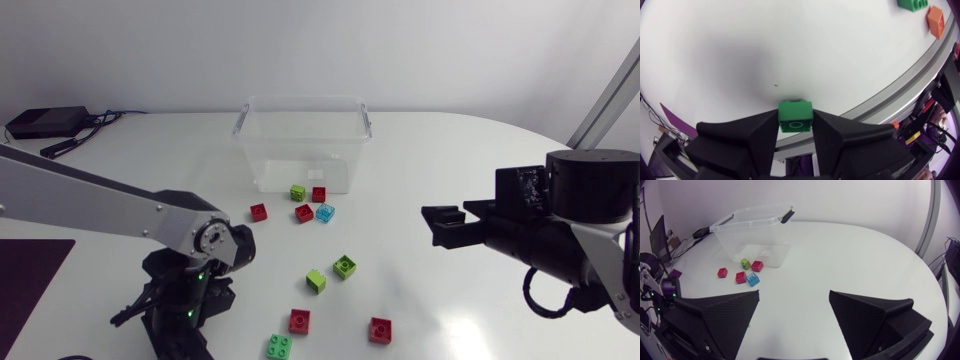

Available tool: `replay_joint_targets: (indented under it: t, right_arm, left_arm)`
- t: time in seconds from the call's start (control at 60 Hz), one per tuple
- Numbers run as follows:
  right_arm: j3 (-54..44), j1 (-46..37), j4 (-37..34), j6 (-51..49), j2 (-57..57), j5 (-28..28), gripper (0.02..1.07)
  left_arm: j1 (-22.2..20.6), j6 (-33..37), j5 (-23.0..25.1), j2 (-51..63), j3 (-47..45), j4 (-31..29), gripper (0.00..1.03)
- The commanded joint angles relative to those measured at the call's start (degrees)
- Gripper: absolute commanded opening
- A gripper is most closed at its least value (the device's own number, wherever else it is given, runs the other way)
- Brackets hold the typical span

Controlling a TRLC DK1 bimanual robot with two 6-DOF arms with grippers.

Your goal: Place the duplo bricks in the container

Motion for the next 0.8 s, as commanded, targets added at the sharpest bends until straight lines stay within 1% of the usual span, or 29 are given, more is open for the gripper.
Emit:
replay_joint_targets:
  t: [0.0, 0.167, 0.317, 0.433, 0.55, 0.7, 0.75, 0.783]
  right_arm:
    - [-0.7, 1.5, 0.1, 1.6, 0.1, -0.1, 1.03]
    - [1.8, 4.5, -2.8, 2.2, 1.9, 0.3, 1.03]
    - [4.5, 7.7, -6.2, 2.3, 3.4, -0.5, 1.03]
    - [6.5, 8.4, -8.7, 2.3, 5.9, -3.1, 1.03]
    - [8.6, 9.5, -12.5, 2.2, 9.8, -6.4, 1.03]
    - [10.7, 12.8, -16.3, 1.5, 14.2, -5.9, 1.03]
    - [11.9, 13.8, -18.3, -1.0, 15.7, -5.9, 1.03]
    - [12.8, 13.9, -19.8, -2.3, 16.5, -7.0, 1.03]
  left_arm:
    - [1.9, -1.0, -0.7, -3.1, 5.7, -1.9, 0.29]
    - [3.9, 0.0, -1.4, -5.9, 14.5, -4.1, 0.29]
    - [5.1, 2.1, -1.4, -7.8, 23.0, -4.0, 0.29]
    - [5.9, 2.8, -1.1, -8.4, 28.6, -3.9, 0.29]
    - [7.4, 3.3, 0.2, -8.3, 35.9, -1.8, 0.30]
    - [9.4, 4.4, 2.3, -6.6, 43.7, 1.9, 0.30]
    - [10.0, 5.0, 2.9, -6.3, 45.5, 3.2, 0.30]
    - [10.5, 5.1, 3.0, -6.2, 46.6, 4.9, 0.30]
